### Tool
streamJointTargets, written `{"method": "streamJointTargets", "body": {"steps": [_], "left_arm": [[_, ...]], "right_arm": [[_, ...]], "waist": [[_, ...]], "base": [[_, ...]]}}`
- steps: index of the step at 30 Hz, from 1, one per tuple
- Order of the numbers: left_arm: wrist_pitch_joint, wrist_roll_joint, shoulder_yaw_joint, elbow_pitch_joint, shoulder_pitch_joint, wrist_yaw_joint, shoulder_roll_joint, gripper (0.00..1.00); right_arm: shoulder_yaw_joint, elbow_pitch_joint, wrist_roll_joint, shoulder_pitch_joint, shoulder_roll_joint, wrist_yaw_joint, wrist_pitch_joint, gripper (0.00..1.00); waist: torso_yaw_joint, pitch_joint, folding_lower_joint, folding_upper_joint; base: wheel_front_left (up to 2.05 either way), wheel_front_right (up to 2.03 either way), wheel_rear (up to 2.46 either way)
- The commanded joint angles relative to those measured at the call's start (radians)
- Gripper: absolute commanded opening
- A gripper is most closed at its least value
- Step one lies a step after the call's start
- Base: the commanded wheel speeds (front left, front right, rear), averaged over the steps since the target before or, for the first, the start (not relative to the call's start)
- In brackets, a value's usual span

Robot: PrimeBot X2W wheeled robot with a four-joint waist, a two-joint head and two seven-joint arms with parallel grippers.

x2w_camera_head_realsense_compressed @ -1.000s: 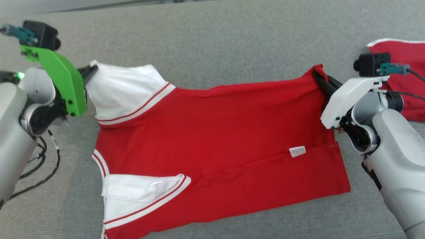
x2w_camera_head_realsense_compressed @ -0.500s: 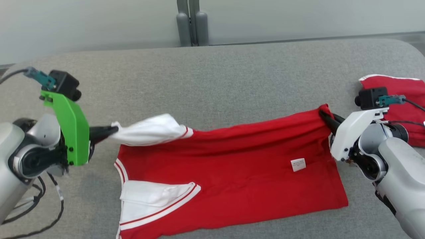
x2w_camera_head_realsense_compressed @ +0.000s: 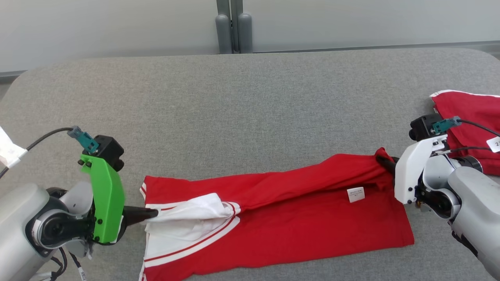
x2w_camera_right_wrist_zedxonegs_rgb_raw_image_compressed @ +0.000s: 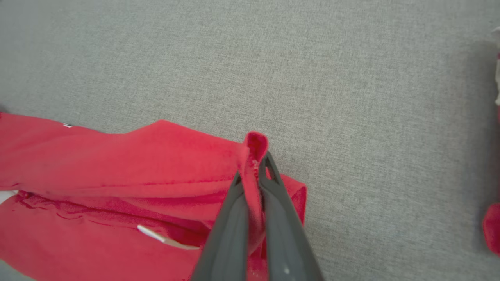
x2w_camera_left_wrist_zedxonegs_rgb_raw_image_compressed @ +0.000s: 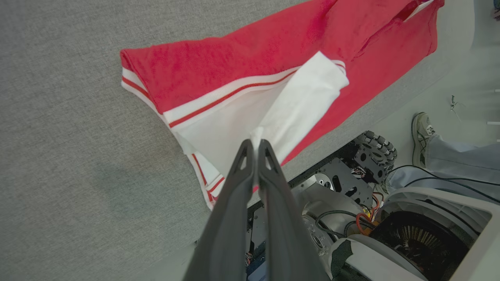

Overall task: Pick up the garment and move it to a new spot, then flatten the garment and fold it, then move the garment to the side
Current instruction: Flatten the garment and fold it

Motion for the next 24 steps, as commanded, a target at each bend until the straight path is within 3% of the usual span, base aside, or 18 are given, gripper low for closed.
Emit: {"method": "streamJointTargets", "body": {"steps": [1,10,12,14,15,16,17,24], "left_arm": [[0.005,-0.003,-0.008,0.000,0.022,0.003,0.001,0.00],[0.023,-0.015,-0.040,0.046,0.064,0.002,-0.027,0.00],[0.024,-0.019,-0.047,0.061,0.074,0.000,-0.036,0.00],[0.028,-0.021,-0.055,0.081,0.084,-0.003,-0.046,0.00],[0.027,-0.020,-0.058,0.087,0.087,-0.004,-0.048,0.00],[0.027,-0.015,-0.062,0.096,0.090,-0.004,-0.051,0.59],[0.031,-0.013,-0.067,0.104,0.095,-0.004,-0.053,1.00],[0.019,-0.018,-0.061,0.106,0.099,-0.012,-0.045,1.00]], "right_arm": [[0.015,0.006,0.019,-0.017,-0.012,0.000,0.017,0.00],[0.095,0.002,0.102,-0.032,-0.041,0.000,0.126,0.00],[0.107,0.004,0.108,-0.033,-0.043,0.000,0.134,0.33],[0.119,0.005,0.114,-0.032,-0.041,0.000,0.135,1.00],[0.122,0.004,0.118,-0.032,-0.040,0.000,0.132,1.00],[0.126,0.003,0.120,-0.033,-0.039,0.000,0.125,1.00],[0.130,0.002,0.120,-0.034,-0.038,0.000,0.122,1.00],[0.114,-0.029,0.140,-0.024,-0.053,0.000,0.018,1.00]], "waist": [[-0.004,0.005,0.0001,0.0000],[-0.019,0.012,0.0001,0.0000],[-0.022,0.009,0.0001,0.0000],[-0.026,0.003,0.0001,0.0000],[-0.027,0.001,0.0001,0.0000],[-0.029,-0.003,0.0001,0.0000],[-0.031,-0.007,0.0001,0.0000],[-0.032,-0.069,0.0001,0.0000]], "base": [[0.00,0.00,0.00],[0.00,0.00,0.00],[0.00,0.00,0.00],[0.00,0.00,0.00],[0.00,0.00,0.00],[0.00,0.00,0.00],[0.00,0.00,0.00],[0.00,0.00,0.00]]}}
